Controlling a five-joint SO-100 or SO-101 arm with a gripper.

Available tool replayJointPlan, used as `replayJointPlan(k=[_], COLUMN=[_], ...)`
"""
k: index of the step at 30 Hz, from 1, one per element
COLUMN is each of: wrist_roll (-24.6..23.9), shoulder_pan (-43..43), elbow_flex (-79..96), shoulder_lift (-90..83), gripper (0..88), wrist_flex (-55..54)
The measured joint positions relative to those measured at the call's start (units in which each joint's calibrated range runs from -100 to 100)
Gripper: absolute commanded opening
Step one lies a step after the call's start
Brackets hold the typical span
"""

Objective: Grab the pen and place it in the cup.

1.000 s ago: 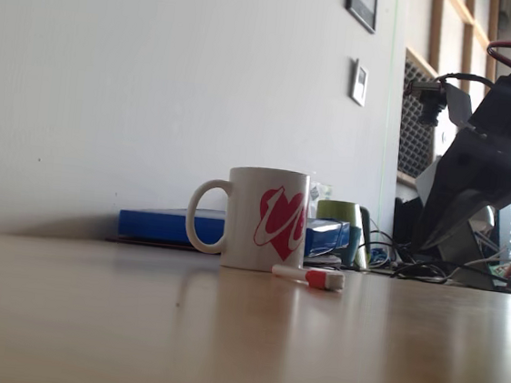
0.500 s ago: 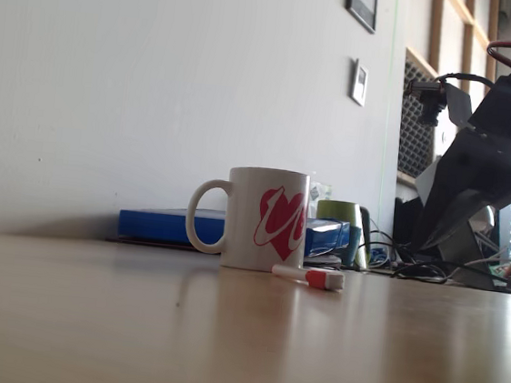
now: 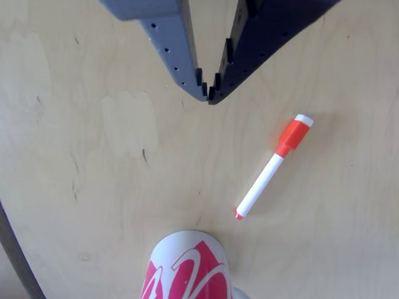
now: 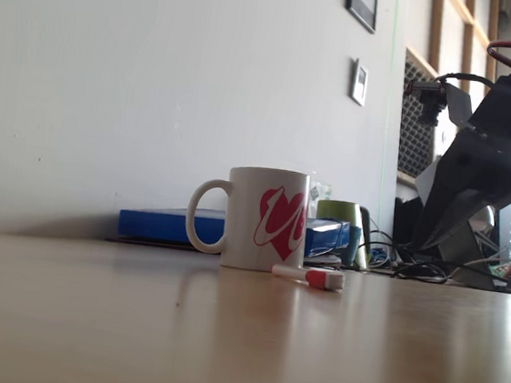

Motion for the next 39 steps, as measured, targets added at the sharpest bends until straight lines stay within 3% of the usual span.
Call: replayJointPlan(k=[7, 16, 21, 24, 28, 39], wrist_roll=[0.0, 0.4, 1.9, 1.4, 0.5, -2.1], shoulder_pan=[-0.1, 1.3, 1.0, 1.0, -0.9, -16.3], elbow_flex=[0.0, -13.5, -21.9, -22.8, -23.0, -23.9], shoulder_lift=[3.8, 34.6, 47.0, 49.7, 50.9, 56.3], gripper=[1.8, 5.3, 20.4, 24.8, 25.9, 25.9], wrist_flex=[-7.9, -30.6, -33.2, -35.3, -36.0, -36.2])
